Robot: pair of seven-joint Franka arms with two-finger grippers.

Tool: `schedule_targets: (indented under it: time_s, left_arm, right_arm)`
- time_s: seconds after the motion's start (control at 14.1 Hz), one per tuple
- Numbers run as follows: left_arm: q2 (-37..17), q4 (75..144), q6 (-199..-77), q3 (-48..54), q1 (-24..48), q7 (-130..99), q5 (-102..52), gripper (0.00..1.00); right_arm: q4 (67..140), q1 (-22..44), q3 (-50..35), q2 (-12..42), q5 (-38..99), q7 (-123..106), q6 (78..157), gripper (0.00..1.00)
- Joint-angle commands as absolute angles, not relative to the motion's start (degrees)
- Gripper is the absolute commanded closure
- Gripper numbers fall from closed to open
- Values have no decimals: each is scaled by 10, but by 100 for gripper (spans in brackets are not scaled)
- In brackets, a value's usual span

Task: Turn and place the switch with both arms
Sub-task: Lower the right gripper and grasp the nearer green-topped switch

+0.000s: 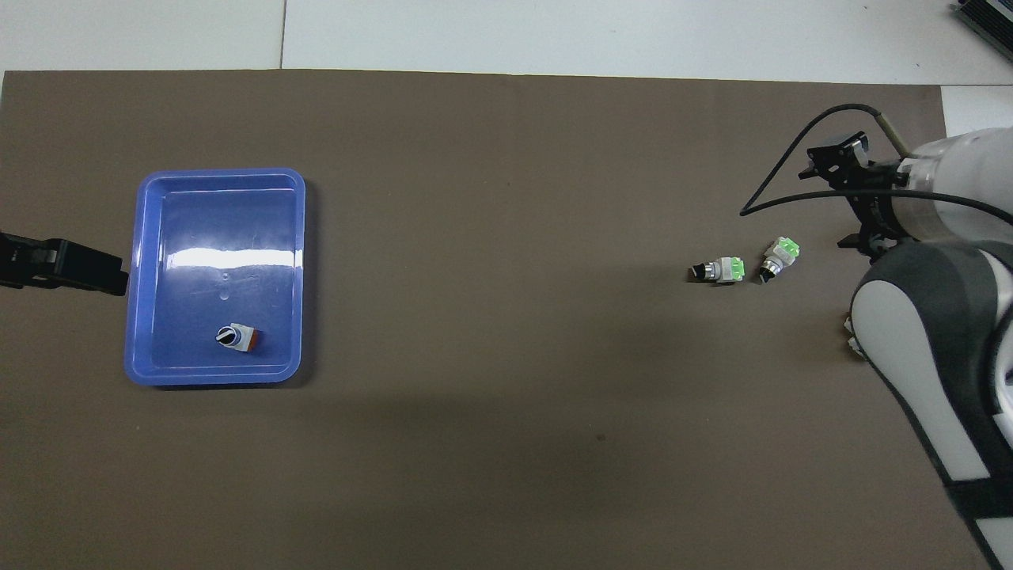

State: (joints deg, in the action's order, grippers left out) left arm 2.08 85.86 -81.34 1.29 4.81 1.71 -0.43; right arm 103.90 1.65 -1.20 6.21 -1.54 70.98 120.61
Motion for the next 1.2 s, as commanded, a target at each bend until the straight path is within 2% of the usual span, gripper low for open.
schedule_targets:
  time_s: [0.0,0.14,0.35,0.71,1.13]
  left_arm:
    - [34,874,-816,15,43,13,-2,0]
    - [33,874,-816,15,43,13,-2,0]
    - [34,874,-816,15,43,13,-2,0]
    - [34,874,-816,15,43,13,-2,0]
    - [34,874,-816,15,43,13,-2,0]
  right_arm:
    - [1035,23,-17,125,-11,853,1242,0]
    - [1038,26,-18,144,0,893,1248,0]
    - [1045,17,-16,167,92,895,1248,0]
    - [1119,9,-16,170,95,841,1287,0]
    - [1147,-9,-16,185,96,791,1311,0]
